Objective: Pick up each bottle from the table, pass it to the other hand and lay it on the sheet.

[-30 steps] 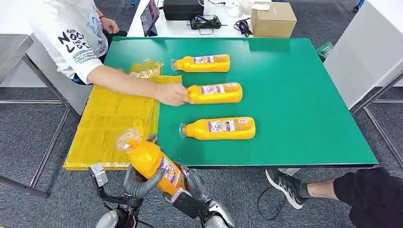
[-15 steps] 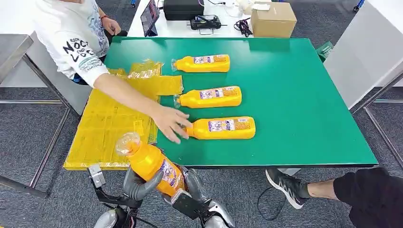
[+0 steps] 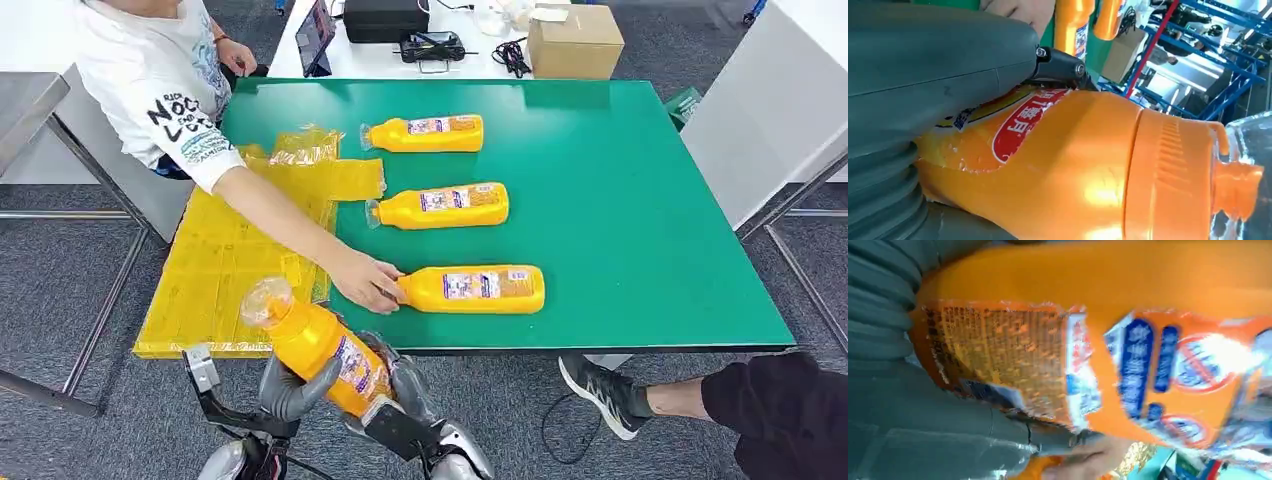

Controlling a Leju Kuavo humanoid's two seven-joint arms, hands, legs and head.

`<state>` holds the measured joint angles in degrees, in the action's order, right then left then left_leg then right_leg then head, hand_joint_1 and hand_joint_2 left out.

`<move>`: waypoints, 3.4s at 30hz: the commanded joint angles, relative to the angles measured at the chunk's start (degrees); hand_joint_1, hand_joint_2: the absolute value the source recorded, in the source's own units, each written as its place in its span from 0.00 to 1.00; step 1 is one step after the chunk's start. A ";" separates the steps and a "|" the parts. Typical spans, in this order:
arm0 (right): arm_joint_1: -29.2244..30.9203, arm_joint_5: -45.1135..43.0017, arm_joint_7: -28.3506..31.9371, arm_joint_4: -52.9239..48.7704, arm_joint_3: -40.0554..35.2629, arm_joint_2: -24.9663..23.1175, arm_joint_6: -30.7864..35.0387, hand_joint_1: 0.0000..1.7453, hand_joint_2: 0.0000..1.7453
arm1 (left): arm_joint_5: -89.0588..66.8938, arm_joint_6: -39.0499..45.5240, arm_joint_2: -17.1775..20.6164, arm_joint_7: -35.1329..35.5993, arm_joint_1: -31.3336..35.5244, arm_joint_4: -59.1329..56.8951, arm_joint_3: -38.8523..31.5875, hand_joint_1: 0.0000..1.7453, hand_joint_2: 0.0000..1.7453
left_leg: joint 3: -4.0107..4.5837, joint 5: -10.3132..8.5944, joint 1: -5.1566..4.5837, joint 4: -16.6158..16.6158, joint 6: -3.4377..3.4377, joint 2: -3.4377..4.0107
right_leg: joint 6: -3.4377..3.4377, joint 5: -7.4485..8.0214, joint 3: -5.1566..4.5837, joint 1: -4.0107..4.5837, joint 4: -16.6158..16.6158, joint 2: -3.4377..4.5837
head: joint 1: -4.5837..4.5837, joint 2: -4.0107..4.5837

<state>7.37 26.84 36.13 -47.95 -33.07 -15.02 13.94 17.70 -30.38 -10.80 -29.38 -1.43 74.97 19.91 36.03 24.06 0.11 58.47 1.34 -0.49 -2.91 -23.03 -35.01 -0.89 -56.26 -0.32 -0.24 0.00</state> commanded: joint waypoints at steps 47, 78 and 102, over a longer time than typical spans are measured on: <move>-5.28 -16.13 1.95 -38.93 2.07 1.64 3.31 0.00 1.00 | -83.86 45.73 16.11 -0.84 36.33 -38.81 0.79 1.00 1.00 | -0.23 -0.04 0.04 -0.05 -0.08 0.16 | 0.09 0.02 0.17 0.04 0.00 0.14 | 0.00 0.00; -4.27 -19.03 -0.60 -33.90 2.43 0.04 -0.93 0.00 1.00 | -75.43 26.89 18.93 -4.07 33.87 -44.65 4.57 0.00 1.00 | -0.61 0.00 0.02 -0.11 -0.11 0.35 | 0.13 0.02 0.47 0.02 -0.03 0.31 | -0.02 0.00; -2.21 -20.55 -1.11 -28.64 3.08 -0.83 -2.23 0.00 1.00 | -59.13 12.63 21.99 -8.31 29.61 -39.77 4.41 0.00 1.00 | -1.30 0.03 0.00 -0.17 -0.19 0.41 | 0.27 -0.06 1.11 0.01 -0.09 0.35 | -0.04 0.00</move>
<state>2.55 6.71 35.32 -82.55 -29.97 -15.10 11.89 -47.24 -13.22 9.42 -36.39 33.21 35.21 24.09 34.93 24.05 0.12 58.41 1.20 -0.35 -2.71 -23.11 -34.00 -0.87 -56.43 -0.23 -0.28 0.00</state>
